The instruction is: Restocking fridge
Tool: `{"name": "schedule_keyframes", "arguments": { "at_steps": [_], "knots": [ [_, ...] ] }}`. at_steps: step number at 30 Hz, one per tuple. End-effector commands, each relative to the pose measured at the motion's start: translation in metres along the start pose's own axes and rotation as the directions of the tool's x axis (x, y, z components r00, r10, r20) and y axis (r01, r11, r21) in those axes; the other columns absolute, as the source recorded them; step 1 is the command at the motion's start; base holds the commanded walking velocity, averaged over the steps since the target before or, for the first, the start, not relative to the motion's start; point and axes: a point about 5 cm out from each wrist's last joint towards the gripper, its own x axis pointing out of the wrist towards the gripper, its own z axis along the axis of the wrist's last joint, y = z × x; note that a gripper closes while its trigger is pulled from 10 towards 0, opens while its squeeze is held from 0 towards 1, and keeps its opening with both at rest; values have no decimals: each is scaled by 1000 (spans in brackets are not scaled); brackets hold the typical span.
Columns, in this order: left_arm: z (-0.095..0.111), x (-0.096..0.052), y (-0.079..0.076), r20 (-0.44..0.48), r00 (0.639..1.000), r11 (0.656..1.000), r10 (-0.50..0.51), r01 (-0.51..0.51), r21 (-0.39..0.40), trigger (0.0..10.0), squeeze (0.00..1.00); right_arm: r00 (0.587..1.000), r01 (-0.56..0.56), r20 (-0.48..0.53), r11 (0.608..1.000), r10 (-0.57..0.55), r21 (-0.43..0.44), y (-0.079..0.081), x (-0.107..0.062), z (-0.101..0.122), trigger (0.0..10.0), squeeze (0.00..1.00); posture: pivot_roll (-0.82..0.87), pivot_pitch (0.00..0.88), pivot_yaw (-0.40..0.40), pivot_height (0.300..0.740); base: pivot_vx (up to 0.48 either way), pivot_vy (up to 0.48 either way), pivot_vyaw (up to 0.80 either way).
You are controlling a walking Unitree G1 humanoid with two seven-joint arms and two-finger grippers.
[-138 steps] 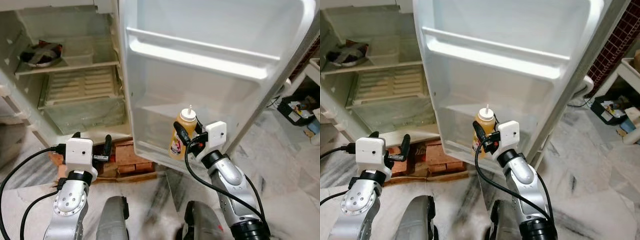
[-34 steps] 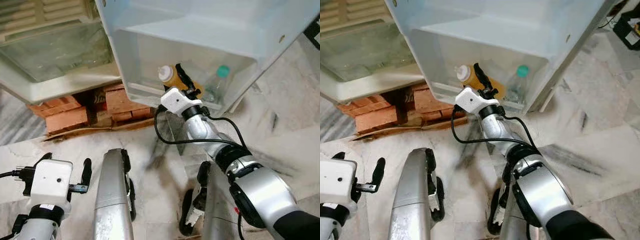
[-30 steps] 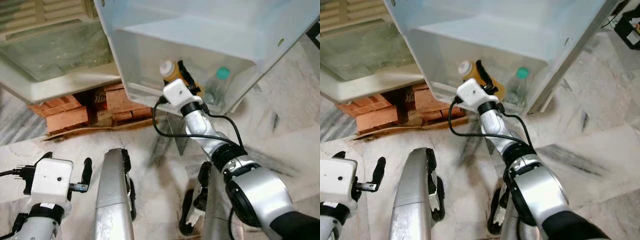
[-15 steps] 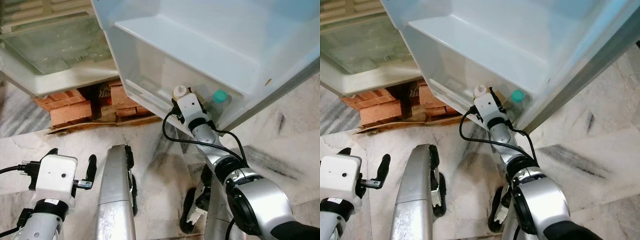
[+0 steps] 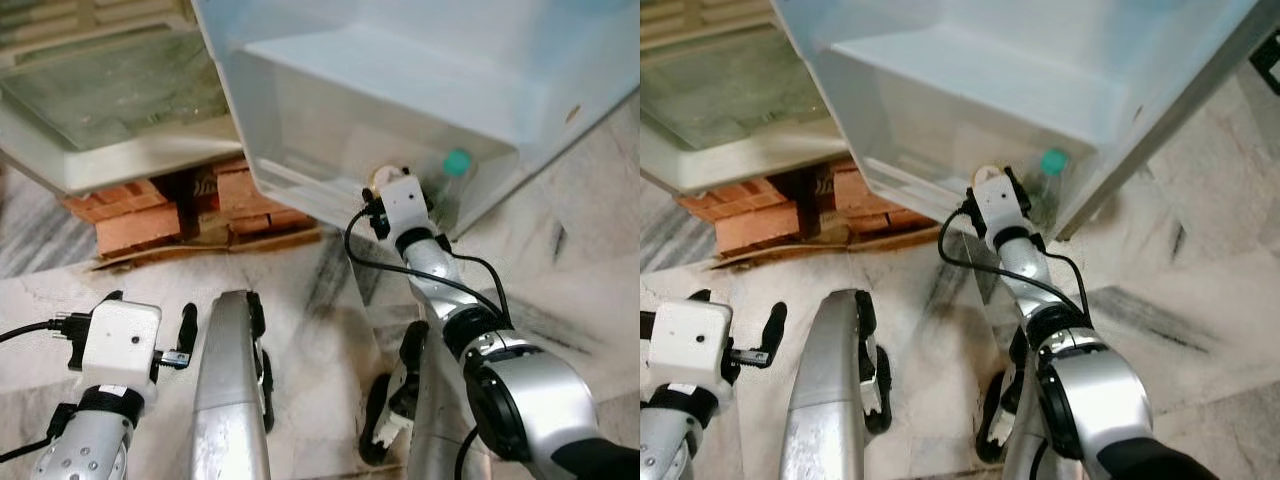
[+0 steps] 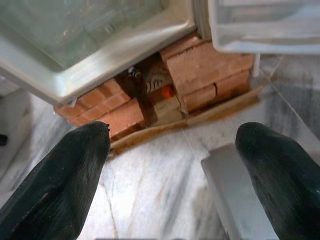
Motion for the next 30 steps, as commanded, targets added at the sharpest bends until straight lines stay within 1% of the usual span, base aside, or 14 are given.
{"name": "schedule_keyframes", "arguments": {
  "at_steps": [1,3,4,8,9,10,11,12,13,18,20,25,28,30],
  "knots": [
    [-7,0,-1,-30,1000,1000,3,-3,3,10000,0,1000,-21,-20,1000,21,-12,2,-1,-3,10000,1000,330,373,-36,549,0,0,0],
    [-8,6,-2,-23,1000,1000,5,-5,-2,10000,0,1000,-20,3,999,20,-35,-1,2,2,10000,1000,316,349,-42,549,0,0,0],
    [-8,6,-2,-23,1000,1000,5,-5,-2,10000,0,1000,-20,3,999,20,-35,-1,2,2,10000,1000,316,349,-42,549,0,0,0],
    [-8,15,-4,-5,1000,1000,8,-8,-13,10000,0,1000,-14,18,1000,13,11,-8,6,10,10000,1000,293,315,-51,549,0,0,0],
    [-9,19,-5,1,1000,1000,10,-10,-17,10000,0,1000,-15,21,1000,15,25,-10,8,12,10000,1000,283,301,-54,549,0,0,0],
    [-9,19,-5,1,1000,1000,10,-10,-17,10000,0,1000,-15,21,1000,15,25,-10,8,12,10000,1000,283,301,-54,549,0,0,0],
    [-8,23,-6,9,1000,1000,10,-10,-23,10000,0,999,-22,29,999,21,37,-11,9,15,10000,1000,274,288,-57,549,0,0,0],
    [-8,28,-7,17,1000,1000,11,-10,-28,10000,0,999,-31,27,999,30,44,-11,9,15,10000,1000,260,272,-59,549,0,0,0],
    [-8,28,-7,17,1000,1000,11,-10,-28,10000,0,999,-31,27,999,30,44,-11,9,15,10000,1000,260,272,-59,549,0,0,0],
    [-8,42,-13,44,999,999,3,-1,-40,10000,0,1000,-19,9,996,18,89,-19,10,14,10000,1000,227,230,-55,549,0,0,0],
    [-7,50,-15,56,998,999,2,0,-48,10000,0,1000,-22,2,992,22,121,-22,9,12,10000,1000,208,198,-50,549,0,0,0],
    [-6,60,-15,89,996,998,13,-8,-60,10000,0,999,-44,28,985,40,168,-22,4,7,10000,1000,176,154,-42,549,0,0,0],
    [-11,64,-12,68,997,993,34,-26,-116,10000,0,998,-40,57,976,28,215,-23,-1,3,10000,1000,152,134,-34,549,0,0,0],
    [-14,66,-11,72,997,994,38,-30,-101,10000,0,997,-31,78,968,12,249,-25,-5,2,10000,1000,136,116,-30,549,0,0,0]
  ]
}}
